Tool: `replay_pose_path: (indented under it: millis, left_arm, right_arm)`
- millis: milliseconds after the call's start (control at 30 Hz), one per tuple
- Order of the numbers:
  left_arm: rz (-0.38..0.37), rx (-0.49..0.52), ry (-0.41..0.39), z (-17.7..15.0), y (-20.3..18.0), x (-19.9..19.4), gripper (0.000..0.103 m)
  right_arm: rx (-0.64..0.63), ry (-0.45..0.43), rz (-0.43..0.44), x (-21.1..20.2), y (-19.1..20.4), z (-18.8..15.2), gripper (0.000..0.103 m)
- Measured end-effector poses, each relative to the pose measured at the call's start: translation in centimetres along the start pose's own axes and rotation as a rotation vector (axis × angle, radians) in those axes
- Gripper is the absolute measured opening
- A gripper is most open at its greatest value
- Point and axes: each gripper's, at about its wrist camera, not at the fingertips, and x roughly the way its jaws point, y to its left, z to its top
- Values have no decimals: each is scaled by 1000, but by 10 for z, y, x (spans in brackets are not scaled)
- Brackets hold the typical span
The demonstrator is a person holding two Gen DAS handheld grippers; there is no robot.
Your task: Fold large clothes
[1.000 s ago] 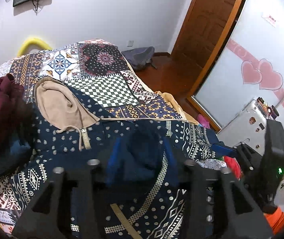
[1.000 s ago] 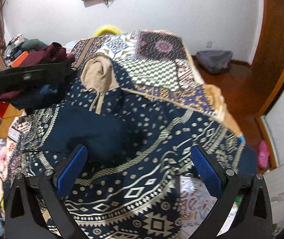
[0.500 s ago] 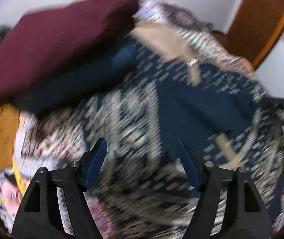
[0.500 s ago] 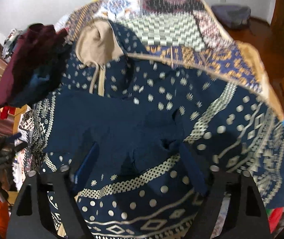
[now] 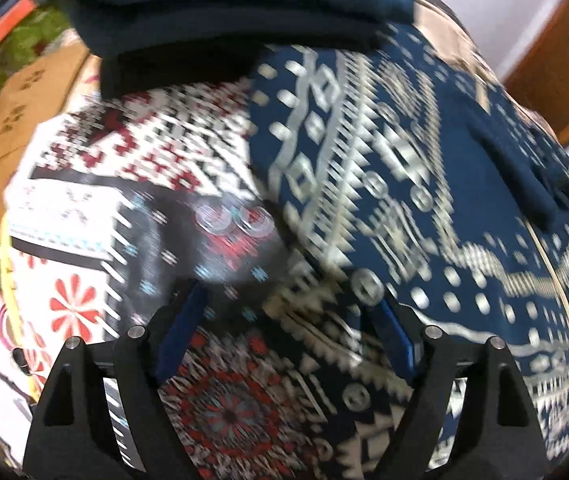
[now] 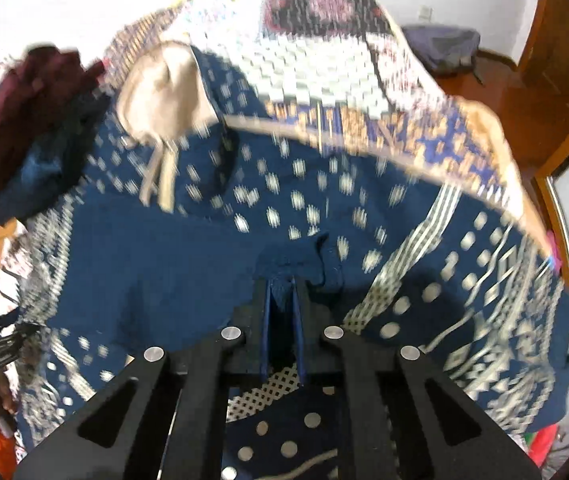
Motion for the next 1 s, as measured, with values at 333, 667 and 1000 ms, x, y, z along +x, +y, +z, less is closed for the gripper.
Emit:
replay_pose_path:
  millis: [333,667,1000]
  left_arm:
    - [109,-135,-128,6,36,-20,82]
    - [114,-111,-63,-19,26,-10,82]
    - [69,-115,-112,-26,8,-59,82]
  right_arm:
    - [-50,-140,-95,-46,-15,4,9]
    - [-46,-41,-152,-18,-28,-32,14]
    - [-32,-169,-124,-77,-34,-35,46]
